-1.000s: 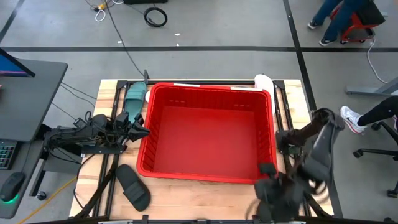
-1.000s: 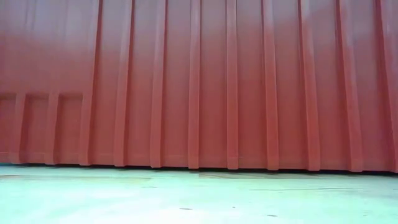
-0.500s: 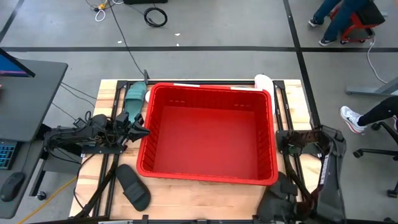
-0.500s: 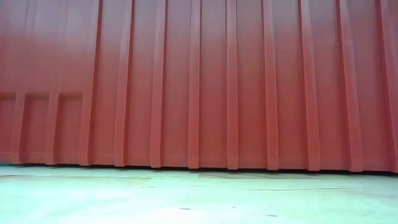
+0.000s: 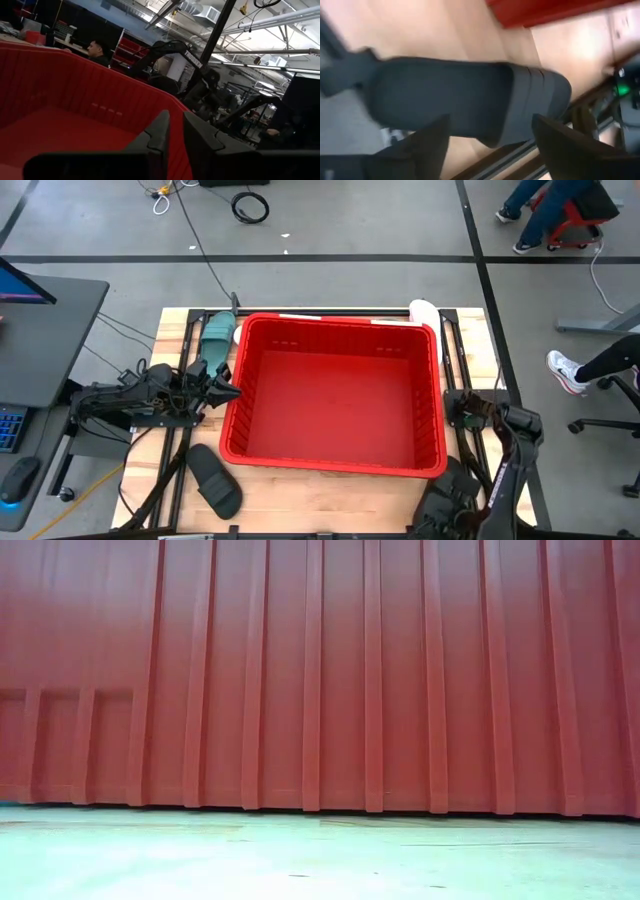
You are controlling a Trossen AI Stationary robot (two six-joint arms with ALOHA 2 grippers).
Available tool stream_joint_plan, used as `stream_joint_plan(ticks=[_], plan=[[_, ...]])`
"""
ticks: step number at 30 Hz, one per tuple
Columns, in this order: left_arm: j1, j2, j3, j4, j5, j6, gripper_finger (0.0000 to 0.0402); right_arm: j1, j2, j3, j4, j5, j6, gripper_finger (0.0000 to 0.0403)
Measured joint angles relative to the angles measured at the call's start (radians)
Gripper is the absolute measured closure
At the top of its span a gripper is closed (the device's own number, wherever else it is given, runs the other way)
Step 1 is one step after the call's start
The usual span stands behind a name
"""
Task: Pick and place slides into bin
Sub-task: Put the right black slide into the red bin
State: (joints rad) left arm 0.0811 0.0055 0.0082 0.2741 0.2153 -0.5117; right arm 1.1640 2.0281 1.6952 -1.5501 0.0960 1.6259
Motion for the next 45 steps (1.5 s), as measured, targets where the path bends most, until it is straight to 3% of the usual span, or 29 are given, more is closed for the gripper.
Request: stream_joint_plan(ticks=[4, 8, 16, 22, 29, 40, 45], plan=[[0.0, 0.0, 0.0, 0.0, 0.0, 0.0, 0.0344, 0.017, 0.007, -0.059, 0.002, -0.049, 0.066, 0.0079], [0.0, 0.0, 0.0, -0.001, 0.0, 0.0, 0.035, 0.047, -0.009, -0.144, 0.03, -0.073, 0.139, 0.0073], [0.0, 0.0, 0.0, 0.0, 0.0, 0.0, 0.0344, 0.067, -0.054, -0.341, 0.191, -0.07, 0.216, 0.0096], [0.0, 0.0, 0.0, 0.0, 0.0, 0.0, 0.034, 0.066, -0.055, -0.389, 0.217, -0.074, 0.224, 0.0118], [0.0, 0.0, 0.0, 0.0, 0.0, 0.0, 0.0348, 0.067, -0.05, -0.412, 0.114, -0.034, 0.26, 0.019], [0.0, 0.0, 0.0, 0.001, 0.0, 0.0, 0.0343, 0.069, -0.05, -0.419, 0.118, -0.046, 0.191, 0.0381], [0.0, 0.0, 0.0, 0.002, 0.0, 0.0, 0.0346, 0.069, -0.09, -0.344, 0.138, -0.061, 0.09, 0.0377]])
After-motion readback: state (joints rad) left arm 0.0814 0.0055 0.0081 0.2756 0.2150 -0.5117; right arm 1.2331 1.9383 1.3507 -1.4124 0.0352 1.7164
